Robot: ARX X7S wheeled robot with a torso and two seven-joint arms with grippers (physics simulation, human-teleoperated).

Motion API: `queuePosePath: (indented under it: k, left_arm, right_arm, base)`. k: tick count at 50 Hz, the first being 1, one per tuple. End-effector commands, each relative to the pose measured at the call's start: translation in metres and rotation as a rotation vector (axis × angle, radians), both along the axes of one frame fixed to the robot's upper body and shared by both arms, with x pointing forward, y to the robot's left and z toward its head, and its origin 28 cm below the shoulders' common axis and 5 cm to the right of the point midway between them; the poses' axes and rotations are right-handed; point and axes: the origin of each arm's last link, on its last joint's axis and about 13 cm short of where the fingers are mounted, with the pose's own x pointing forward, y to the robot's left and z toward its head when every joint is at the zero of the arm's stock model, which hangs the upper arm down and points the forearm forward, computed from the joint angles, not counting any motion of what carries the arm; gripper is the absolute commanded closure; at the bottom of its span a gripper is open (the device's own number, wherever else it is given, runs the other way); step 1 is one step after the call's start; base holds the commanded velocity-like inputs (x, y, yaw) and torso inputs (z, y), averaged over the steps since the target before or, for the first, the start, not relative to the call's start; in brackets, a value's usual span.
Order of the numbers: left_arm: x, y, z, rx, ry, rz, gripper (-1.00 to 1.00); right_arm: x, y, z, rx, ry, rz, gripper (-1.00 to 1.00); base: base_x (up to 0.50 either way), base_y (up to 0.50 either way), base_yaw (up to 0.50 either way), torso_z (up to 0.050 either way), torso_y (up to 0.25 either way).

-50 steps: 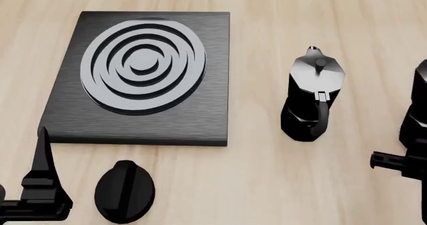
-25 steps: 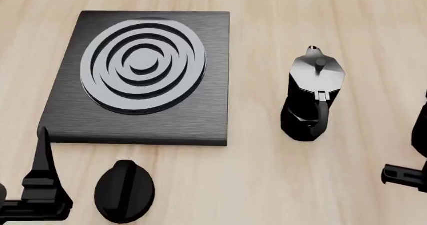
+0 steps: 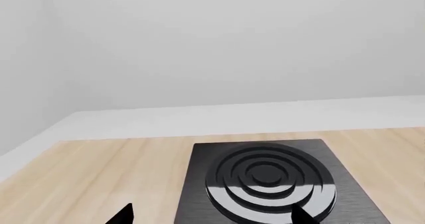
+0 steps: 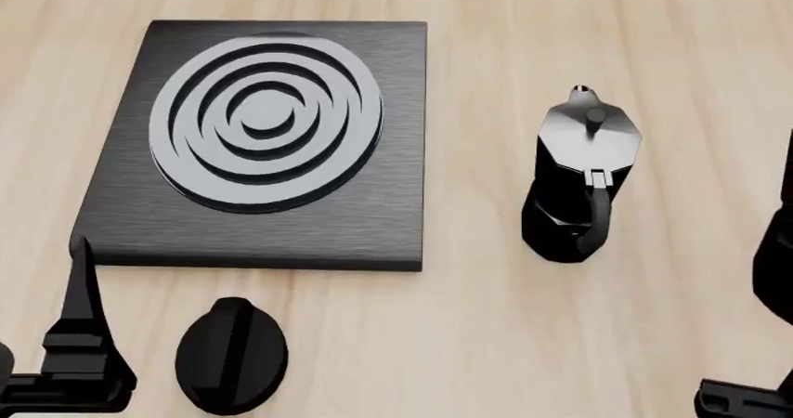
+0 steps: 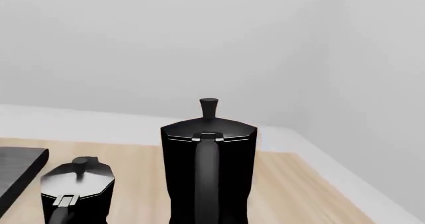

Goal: Put the right moka pot on the stove.

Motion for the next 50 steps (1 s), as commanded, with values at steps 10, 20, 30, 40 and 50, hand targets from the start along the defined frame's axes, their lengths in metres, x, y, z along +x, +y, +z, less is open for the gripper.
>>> queuePosePath:
  k: [10, 20, 30, 40, 50]
  left_arm:
    - [0.000, 0.000, 0.000, 0.002, -0.001, -0.003, -1.00]
    - [0.000, 0.000, 0.000, 0.007, 0.000, -0.008, -1.00]
    - [0.000, 0.001, 0.000, 0.001, 0.001, 0.006, -1.00]
    - [-0.001, 0.000, -0.001, 0.010, 0.003, 0.006, -1.00]
    - [-0.001, 0.000, -0.001, 0.009, 0.003, 0.007, -1.00]
  right_arm:
    - [-0.040, 0.015, -0.004, -0.023, -0.063, 0.040, 1.00]
    - [-0.059, 0.024, -0.010, -0.030, -0.064, 0.072, 1.00]
    - [-0.071, 0.034, -0.002, -0.040, -0.095, 0.121, 1.00]
    - [-0.078, 0.049, -0.003, -0.062, -0.094, 0.222, 1.00]
    - [-0.070, 0.063, -0.007, -0.066, -0.075, 0.317, 1.00]
  base:
    - [0.00, 0.00, 0.00, 0.000, 0.001]
    - [0.00, 0.00, 0.00, 0.000, 0.001]
    - [0.00, 0.00, 0.00, 0.000, 0.000]
    - [0.00, 0.00, 0.00, 0.000, 0.001]
    - [0.00, 0.00, 0.00, 0.002, 0.001]
